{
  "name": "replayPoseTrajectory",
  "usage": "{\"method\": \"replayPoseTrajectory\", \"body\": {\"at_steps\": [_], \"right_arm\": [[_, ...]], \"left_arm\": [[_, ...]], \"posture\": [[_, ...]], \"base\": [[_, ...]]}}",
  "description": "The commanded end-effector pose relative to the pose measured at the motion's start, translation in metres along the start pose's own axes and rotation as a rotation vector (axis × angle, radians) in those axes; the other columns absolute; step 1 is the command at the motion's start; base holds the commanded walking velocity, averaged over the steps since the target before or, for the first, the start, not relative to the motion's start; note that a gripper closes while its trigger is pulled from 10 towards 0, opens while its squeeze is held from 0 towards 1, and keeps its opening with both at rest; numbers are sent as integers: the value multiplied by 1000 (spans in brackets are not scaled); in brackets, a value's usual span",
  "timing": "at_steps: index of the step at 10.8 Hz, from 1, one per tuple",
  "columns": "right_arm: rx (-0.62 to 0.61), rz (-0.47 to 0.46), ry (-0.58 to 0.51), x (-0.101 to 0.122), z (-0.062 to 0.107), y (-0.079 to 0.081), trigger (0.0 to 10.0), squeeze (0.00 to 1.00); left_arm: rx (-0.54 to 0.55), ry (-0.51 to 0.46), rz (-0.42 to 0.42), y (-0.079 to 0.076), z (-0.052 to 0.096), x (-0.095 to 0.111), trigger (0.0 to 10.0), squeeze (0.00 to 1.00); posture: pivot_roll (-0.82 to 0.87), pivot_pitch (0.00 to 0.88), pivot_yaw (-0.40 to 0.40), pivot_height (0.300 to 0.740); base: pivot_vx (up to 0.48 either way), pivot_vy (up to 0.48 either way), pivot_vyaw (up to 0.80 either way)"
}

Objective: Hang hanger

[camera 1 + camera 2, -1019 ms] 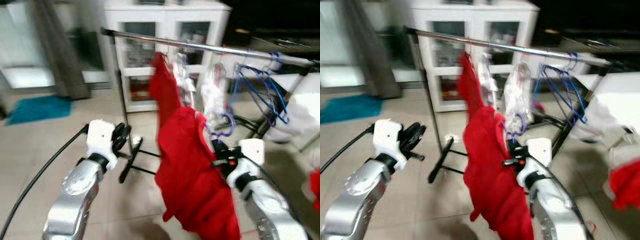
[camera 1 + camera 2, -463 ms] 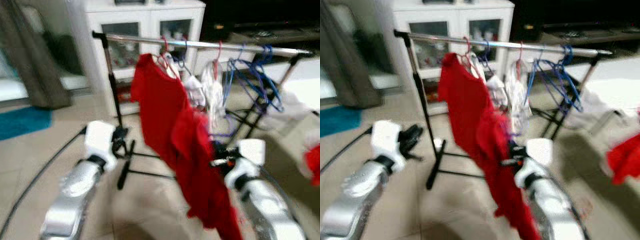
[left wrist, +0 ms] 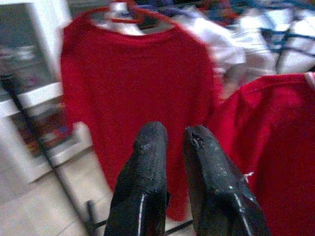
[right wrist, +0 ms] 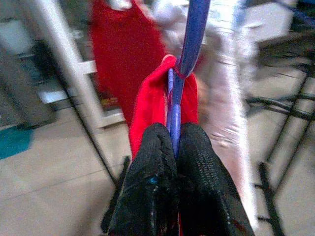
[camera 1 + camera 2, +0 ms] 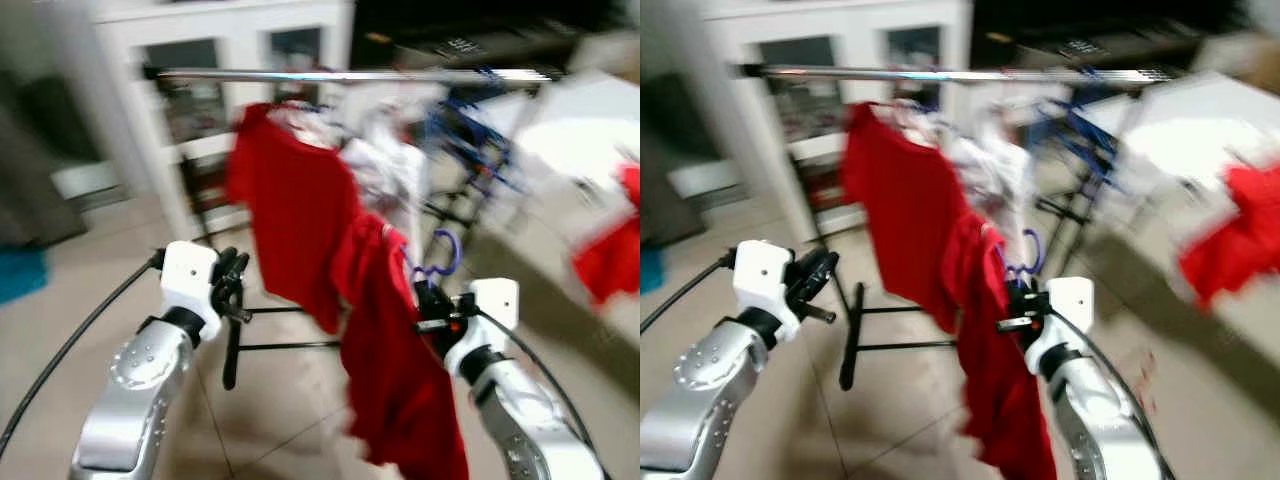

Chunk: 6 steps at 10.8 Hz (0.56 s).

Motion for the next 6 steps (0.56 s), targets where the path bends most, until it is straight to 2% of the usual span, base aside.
{"method": "replayPoseTrajectory", "body": {"at_steps": [1, 6], "right_arm": [[9, 8, -51, 14, -1, 3, 10000, 0], [3, -1, -56, 15, -3, 3, 10000, 0]], "left_arm": [[-5, 9, -2, 0, 0, -2, 10000, 0], [-10, 5, -1, 1, -3, 1, 10000, 0]], "posture": [[88, 0, 19, 740], [87, 0, 24, 740]], "base": [[0, 341, -550], [0, 355, -513]]}}
Point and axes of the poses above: a point about 5 cm out from each wrist's last joint towards the gripper, its own z axis pointing back from the gripper into the wrist, its own x axis along the axis of the wrist's last joint, y = z × x, the point moved 6 cm from there along -z, pointing out of the wrist towards the gripper, and after that the axes turned 8 degrees about -z, right-handed, at the moved point
